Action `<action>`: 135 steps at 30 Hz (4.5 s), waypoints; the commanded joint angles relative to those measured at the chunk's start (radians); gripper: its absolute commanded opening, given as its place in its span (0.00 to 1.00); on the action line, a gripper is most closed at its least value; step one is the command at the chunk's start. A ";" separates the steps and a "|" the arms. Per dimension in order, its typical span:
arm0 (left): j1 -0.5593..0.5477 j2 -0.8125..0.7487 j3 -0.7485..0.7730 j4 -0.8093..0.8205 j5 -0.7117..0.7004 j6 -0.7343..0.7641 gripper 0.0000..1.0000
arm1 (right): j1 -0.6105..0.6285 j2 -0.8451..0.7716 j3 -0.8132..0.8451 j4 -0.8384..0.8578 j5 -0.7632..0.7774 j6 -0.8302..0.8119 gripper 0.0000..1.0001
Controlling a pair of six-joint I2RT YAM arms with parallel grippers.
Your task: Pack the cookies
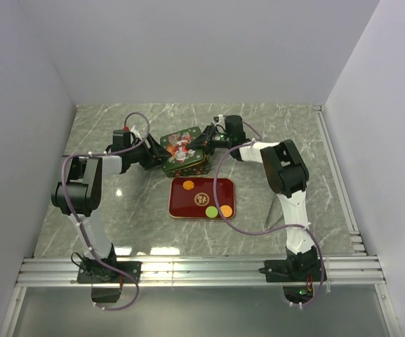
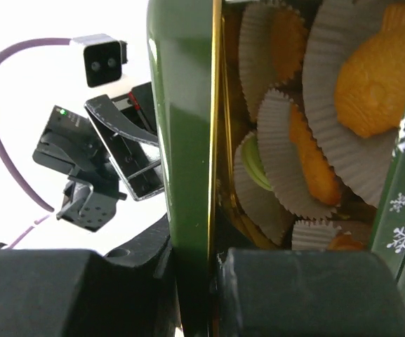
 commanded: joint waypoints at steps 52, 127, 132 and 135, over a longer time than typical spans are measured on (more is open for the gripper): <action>-0.093 0.067 0.276 -0.245 -0.055 0.113 0.53 | -0.188 -0.261 0.012 -0.744 0.161 -0.536 0.56; -0.285 0.159 0.671 -0.856 -0.490 0.236 0.91 | -0.065 -0.100 0.114 -0.882 0.288 -0.597 0.27; -0.287 0.150 0.662 -0.856 -0.498 0.237 0.91 | -0.088 -0.116 0.128 -0.929 0.351 -0.626 0.27; -0.287 0.147 0.664 -0.857 -0.498 0.240 0.91 | -0.114 -0.132 0.130 -0.952 0.380 -0.628 0.27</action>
